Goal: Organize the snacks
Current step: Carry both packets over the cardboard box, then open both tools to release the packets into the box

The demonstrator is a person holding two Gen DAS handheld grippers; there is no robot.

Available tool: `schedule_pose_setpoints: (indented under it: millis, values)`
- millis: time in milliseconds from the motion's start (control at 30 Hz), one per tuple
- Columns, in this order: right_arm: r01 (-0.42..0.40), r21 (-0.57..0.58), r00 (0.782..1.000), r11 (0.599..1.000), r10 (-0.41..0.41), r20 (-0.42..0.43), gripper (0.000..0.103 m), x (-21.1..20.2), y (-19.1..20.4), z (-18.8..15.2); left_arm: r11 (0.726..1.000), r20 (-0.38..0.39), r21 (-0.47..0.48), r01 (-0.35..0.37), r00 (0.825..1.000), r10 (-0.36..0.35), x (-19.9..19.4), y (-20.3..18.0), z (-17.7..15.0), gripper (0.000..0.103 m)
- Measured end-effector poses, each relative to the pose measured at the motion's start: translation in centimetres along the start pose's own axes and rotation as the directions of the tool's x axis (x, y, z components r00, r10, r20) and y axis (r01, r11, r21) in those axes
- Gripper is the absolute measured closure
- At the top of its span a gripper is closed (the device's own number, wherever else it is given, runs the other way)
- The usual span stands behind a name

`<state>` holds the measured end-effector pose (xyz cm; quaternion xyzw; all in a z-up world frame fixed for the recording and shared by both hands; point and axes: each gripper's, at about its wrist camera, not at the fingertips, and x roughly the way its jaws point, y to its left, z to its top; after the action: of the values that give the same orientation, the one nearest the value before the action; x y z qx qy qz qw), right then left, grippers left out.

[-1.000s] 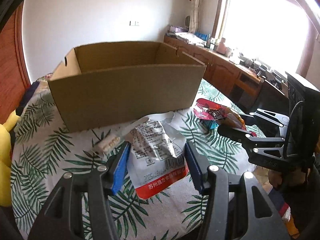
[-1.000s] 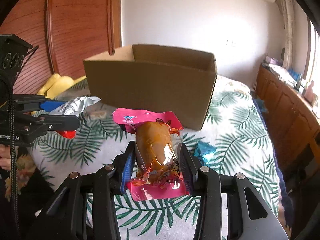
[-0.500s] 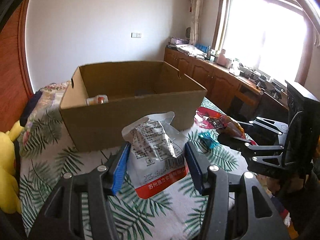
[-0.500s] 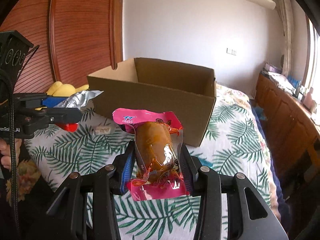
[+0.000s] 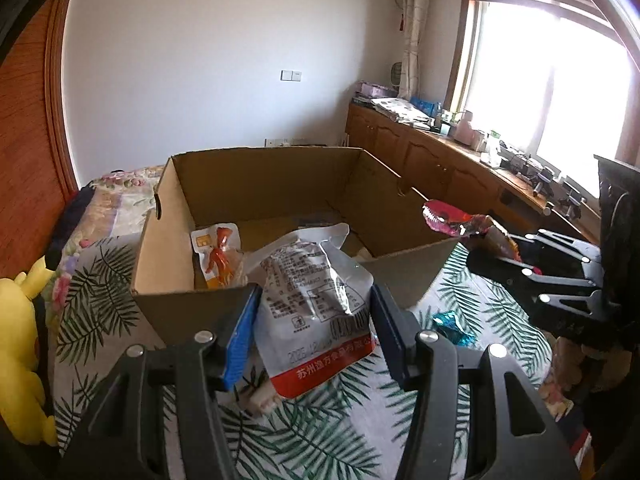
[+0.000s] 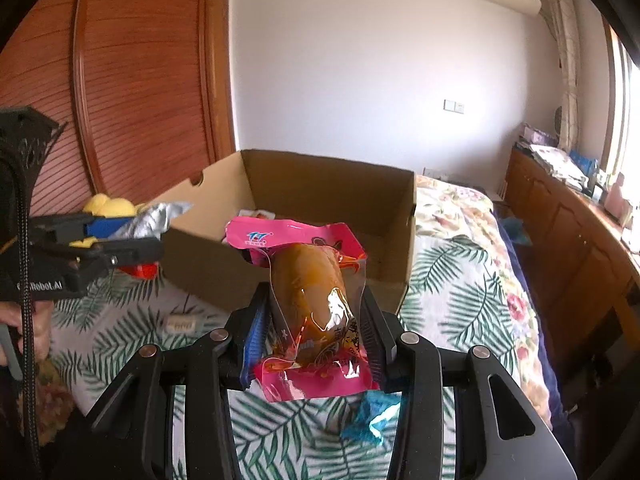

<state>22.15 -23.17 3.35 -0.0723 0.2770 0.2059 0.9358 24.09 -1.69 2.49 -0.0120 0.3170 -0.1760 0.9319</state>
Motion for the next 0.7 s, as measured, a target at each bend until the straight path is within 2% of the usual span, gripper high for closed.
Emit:
schedule_pose_setpoints:
  millis: [400,700]
  values:
    - [0.030,-0.033,0.996,0.999,-0.033,-0.085,0.060,4.4,0.4,1.2,0.998,-0.044,0.015,-0.053,0.998,0.053,3.1,1.4,1.3,0.048]
    - [0.052,-0.044,0.994,0.998,-0.056,-0.095,0.060,5.6,0.5,2.4,0.998,-0.069,-0.003,-0.060,0.996,0.060,4.6,2.1,2.1,0.047]
